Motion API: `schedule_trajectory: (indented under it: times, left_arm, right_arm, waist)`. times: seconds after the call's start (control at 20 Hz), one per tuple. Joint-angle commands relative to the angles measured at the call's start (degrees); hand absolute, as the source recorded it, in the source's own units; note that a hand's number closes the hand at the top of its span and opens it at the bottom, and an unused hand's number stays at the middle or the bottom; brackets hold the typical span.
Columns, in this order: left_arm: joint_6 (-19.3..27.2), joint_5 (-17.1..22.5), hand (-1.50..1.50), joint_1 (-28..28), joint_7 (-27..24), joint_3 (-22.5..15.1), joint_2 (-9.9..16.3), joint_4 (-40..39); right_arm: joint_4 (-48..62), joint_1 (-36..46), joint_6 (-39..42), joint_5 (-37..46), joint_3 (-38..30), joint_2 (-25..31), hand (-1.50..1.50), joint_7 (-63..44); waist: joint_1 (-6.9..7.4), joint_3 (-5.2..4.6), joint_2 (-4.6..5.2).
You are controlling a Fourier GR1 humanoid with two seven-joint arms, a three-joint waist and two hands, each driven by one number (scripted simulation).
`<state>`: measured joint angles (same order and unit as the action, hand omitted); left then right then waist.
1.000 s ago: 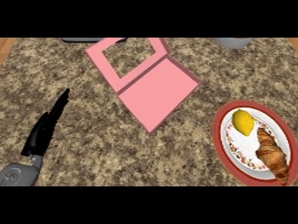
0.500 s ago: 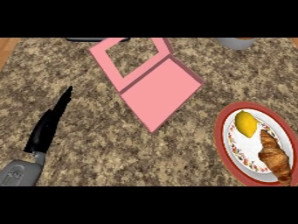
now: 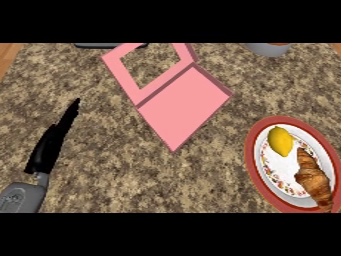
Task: Pick the lemon from the plate and place it in the cardboard box
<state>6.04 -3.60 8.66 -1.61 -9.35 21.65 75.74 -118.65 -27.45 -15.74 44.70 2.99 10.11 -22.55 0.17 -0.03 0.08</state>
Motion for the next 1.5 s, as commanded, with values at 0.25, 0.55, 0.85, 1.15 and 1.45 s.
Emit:
schedule_trajectory:
  times: [0.25,0.55,0.85,1.15,1.45]
  left_arm:
    - [-2.28,-3.27,0.0,0.85,-2.7,4.02,-2.48,-3.7]
    - [-6.11,-2.53,0.0,0.07,0.61,5.42,-1.48,0.63]
    - [-6.38,-5.31,0.0,0.01,2.47,6.71,-3.75,2.34]
    - [-7.65,-6.27,0.0,-1.18,1.88,8.9,-4.08,3.76]
    - [-5.79,-9.7,0.0,2.53,-2.95,9.06,-8.0,-5.05]
  right_arm:
    - [9.2,7.68,0.2,4.33,-0.89,-2.7,-1.5,0.25]
    - [16.99,14.15,-5.64,8.44,-1.77,-4.58,-1.5,3.31]
    - [15.91,13.9,1.07,7.45,-2.02,-3.87,-1.5,1.28]
    - [19.12,20.58,5.28,7.31,-4.7,-2.55,-1.5,-1.78]
    - [30.86,26.23,1.16,4.81,-9.5,-1.11,-1.5,4.01]
  waist:
    - [-0.34,0.03,-0.07]
    - [-0.11,0.04,-0.08]
    - [-0.27,0.03,-0.11]
    - [-0.16,0.03,-0.1]
    - [-0.29,0.03,-0.03]
